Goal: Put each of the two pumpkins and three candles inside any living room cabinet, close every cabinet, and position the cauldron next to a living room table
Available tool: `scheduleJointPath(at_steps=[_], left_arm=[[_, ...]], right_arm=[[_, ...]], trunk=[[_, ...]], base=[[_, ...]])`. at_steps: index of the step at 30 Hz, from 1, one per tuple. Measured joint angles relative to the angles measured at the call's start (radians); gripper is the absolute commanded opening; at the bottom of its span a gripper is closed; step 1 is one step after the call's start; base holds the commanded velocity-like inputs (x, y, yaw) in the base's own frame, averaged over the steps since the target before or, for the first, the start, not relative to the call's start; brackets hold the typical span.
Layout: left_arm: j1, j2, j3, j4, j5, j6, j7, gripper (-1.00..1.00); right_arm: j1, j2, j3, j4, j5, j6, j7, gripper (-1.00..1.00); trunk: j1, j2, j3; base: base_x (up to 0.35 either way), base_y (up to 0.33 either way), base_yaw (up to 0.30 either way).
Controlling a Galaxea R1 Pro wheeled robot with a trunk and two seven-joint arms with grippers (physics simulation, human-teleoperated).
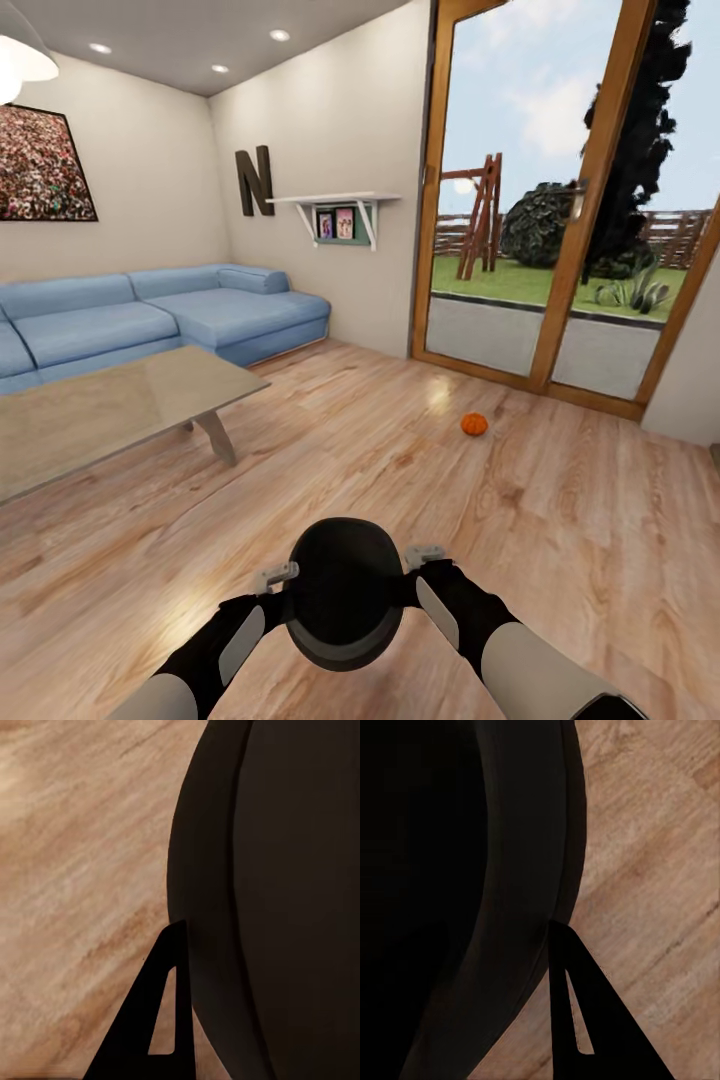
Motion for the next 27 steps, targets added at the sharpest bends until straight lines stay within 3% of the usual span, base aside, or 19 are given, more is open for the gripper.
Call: scheduleJointPath(at_steps=[27], left_arm=[[0.000,0.000,0.000,0.000,0.000,0.000,0.000,-1.00]], right_arm=[[0.000,0.000,0.000,0.000,0.000,0.000,-0.001,-1.00]], trunk=[[0.000,0.000,0.012]], base=[[0.000,0.000,0.259]])
